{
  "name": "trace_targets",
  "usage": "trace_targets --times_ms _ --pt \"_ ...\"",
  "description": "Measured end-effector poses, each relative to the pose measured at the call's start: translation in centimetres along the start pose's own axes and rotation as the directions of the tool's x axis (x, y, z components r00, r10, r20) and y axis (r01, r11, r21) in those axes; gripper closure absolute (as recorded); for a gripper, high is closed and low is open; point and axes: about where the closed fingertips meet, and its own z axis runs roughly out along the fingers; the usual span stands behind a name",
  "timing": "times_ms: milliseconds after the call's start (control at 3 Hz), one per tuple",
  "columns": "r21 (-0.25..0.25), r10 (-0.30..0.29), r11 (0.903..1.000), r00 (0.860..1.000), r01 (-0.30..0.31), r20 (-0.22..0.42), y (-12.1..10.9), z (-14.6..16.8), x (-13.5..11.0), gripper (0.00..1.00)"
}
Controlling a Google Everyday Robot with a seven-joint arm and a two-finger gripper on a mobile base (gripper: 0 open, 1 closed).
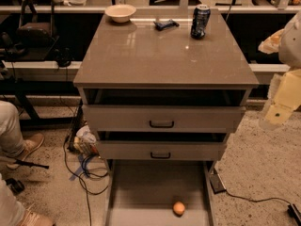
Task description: Pick orange from bottom drawer and place on counter
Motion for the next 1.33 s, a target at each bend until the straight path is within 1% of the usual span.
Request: trace_targets --times_ms 333,667,1000,1333 --pt "-0.147 0.145 0.9813 0.979 -0.124 0.142 1.7 6.7 2.8 0.0" --pt "-0.251 0.269 0.9459 0.93 -0.205 0.251 3.6 11.5 4.1 0.0" --pt "-0.358 0.389 0.8905 0.877 -0.281 0.281 5.8 16.5 4.4 0.0" --pt "-0.365 0.391 0.8879 0.877 -0.28 0.278 6.1 16.8 4.3 0.0"
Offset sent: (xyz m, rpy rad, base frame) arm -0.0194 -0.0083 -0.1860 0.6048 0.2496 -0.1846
